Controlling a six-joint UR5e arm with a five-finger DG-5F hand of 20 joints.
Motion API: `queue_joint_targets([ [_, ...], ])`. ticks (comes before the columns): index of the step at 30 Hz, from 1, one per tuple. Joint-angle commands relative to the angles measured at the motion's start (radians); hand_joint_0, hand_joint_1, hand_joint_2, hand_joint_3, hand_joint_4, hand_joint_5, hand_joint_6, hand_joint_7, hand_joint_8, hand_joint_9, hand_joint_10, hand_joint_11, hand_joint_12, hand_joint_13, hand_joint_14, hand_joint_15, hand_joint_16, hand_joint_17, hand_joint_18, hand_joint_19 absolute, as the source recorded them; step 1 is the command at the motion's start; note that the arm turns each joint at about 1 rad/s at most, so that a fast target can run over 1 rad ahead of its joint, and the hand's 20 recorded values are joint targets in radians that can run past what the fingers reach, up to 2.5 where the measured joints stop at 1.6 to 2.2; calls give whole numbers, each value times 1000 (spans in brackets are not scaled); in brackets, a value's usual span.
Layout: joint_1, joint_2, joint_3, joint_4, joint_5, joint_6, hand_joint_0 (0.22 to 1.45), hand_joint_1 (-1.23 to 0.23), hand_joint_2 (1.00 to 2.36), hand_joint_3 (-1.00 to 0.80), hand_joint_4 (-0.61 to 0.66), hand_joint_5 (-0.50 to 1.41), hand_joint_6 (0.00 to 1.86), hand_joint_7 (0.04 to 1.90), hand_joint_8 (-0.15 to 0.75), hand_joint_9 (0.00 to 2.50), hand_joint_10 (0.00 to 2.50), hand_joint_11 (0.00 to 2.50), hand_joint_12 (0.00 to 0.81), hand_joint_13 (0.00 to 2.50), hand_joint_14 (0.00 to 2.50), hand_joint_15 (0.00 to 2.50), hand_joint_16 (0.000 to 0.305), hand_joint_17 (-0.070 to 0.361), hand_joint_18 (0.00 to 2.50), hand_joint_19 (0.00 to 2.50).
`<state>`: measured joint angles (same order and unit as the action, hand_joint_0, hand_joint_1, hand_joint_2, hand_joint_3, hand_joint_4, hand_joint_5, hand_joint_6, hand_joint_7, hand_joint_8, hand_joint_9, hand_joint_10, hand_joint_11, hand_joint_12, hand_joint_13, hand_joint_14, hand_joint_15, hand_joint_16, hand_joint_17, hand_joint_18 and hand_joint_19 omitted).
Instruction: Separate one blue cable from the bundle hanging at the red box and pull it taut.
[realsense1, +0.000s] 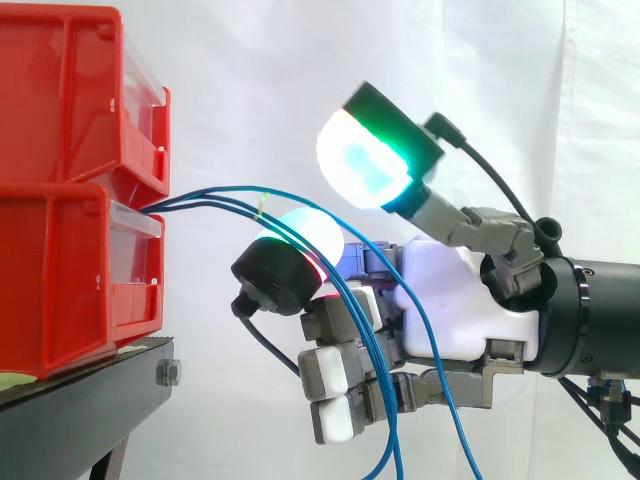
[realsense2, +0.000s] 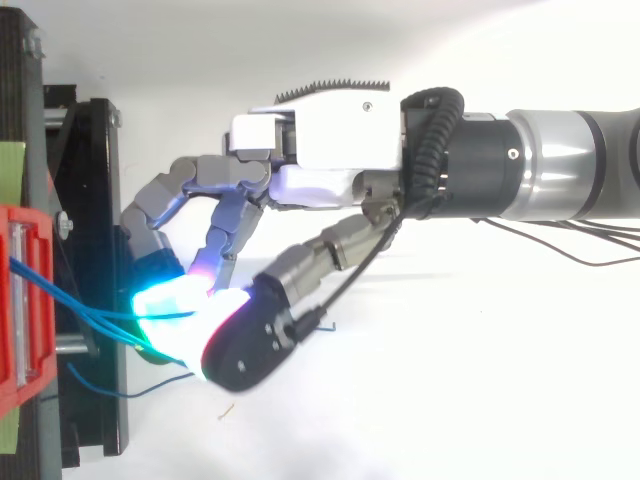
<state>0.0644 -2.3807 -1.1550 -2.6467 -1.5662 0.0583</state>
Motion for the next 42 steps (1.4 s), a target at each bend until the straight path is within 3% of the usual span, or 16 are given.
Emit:
queue_joint_targets([
  [1,0,0,0,1,0,0,552,-529,1000,-500,79,-134,782,1222,302,1102,27,1031,320,997,23,583,42,94,901,473],
  [11,0,0,0,-1,2,0,613,-730,1007,-399,59,-159,802,1394,302,1086,28,1066,325,1013,22,603,41,92,919,509],
  [18,3,0,-2,1,2,0,615,-799,1011,-319,24,-175,850,1317,307,1073,28,1078,325,1002,23,600,42,94,922,495],
  [21,5,0,-2,-1,2,-2,570,-738,1000,-499,79,-176,851,1271,305,1070,28,1074,328,1004,22,599,42,95,923,511],
  [24,5,0,-2,-1,2,-2,534,-587,1000,-500,95,-175,823,1208,313,1078,27,1064,337,1010,21,596,44,98,936,517],
  [29,5,0,-2,1,2,-2,580,-482,1000,-500,120,-159,752,1207,301,1071,27,1050,329,999,22,602,42,94,921,556],
  [35,5,0,-2,1,2,-5,626,-512,1011,-336,119,-172,717,1226,288,1000,27,994,334,985,21,602,43,96,921,570],
  [42,5,0,-2,-1,2,-5,631,-685,1011,-213,163,-209,773,1158,305,959,24,987,351,997,22,597,47,106,958,530],
])
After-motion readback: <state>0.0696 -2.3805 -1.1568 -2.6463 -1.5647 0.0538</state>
